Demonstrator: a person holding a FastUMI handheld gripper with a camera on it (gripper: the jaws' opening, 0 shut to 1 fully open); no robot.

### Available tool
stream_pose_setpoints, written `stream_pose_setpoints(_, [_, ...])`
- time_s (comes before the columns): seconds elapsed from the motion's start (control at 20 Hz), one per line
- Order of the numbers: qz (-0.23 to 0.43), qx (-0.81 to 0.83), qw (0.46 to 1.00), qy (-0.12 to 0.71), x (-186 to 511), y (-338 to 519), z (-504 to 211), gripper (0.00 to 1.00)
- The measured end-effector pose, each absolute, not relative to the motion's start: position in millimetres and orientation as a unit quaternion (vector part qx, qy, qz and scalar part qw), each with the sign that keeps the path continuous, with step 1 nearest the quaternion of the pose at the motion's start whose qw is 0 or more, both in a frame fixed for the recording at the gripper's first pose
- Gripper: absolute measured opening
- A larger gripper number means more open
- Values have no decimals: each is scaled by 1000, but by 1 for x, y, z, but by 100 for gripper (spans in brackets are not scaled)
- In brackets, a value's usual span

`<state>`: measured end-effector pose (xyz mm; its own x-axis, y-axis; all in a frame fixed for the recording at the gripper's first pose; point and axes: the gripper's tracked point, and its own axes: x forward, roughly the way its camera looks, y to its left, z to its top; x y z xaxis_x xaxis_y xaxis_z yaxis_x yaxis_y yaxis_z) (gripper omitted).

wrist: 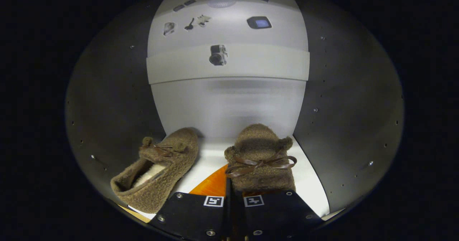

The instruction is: Open the shoe cabinet door, grab the shoes and put them into the shoe cabinet, then close the shoe cabinet door.

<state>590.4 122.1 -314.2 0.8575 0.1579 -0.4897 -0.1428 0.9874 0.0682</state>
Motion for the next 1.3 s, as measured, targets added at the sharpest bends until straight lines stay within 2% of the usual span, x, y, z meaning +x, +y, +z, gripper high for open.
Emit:
stream_pose_setpoints(0.25, [77,16,960,268,601,121,-325,6])
stream_pose_setpoints(0.45, [71,7,961,265,595,120,-321,16])
stream_pose_setpoints(0.65, [61,4,966,251,584,117,-310,18])
stream_pose_setpoints(1.0, [54,10,969,242,549,115,-290,20])
stream_pose_setpoints(1.3, [55,18,982,178,490,117,-233,20])
